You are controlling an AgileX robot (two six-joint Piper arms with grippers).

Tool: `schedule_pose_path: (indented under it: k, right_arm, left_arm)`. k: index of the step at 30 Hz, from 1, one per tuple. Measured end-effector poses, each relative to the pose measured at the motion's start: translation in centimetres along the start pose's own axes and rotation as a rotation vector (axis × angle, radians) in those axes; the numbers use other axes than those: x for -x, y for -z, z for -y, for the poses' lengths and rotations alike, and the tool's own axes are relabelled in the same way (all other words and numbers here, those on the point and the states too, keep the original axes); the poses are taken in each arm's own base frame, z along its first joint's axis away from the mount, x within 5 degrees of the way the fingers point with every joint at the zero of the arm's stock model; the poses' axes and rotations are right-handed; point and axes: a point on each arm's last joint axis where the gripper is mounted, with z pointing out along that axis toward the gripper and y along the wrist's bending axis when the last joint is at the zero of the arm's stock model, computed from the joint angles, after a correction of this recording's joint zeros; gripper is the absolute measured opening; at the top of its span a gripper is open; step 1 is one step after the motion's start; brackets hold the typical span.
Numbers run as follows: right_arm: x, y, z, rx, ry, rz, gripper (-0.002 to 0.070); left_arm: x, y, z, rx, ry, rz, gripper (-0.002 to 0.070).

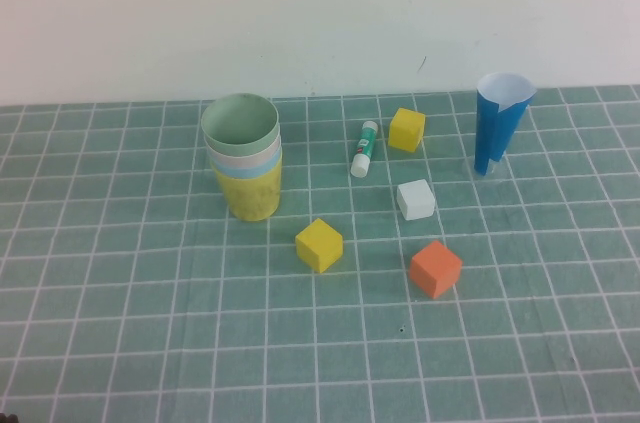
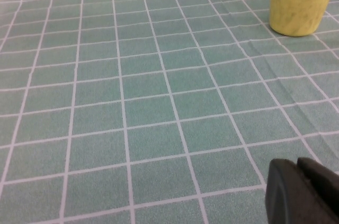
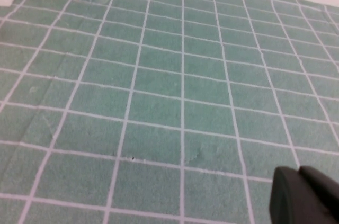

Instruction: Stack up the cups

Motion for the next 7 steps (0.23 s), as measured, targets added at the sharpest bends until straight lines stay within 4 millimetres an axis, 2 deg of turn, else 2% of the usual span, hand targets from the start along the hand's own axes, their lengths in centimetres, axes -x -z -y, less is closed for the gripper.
schedule_pose_path:
  k: [7]
  right_arm:
    - [0.03,0.00,0.03,-0.004,0.009,0.003,-0.0001]
  left_arm:
    - [0.00,0.00,0.00,0.000,0.000,0.000,-0.0002]
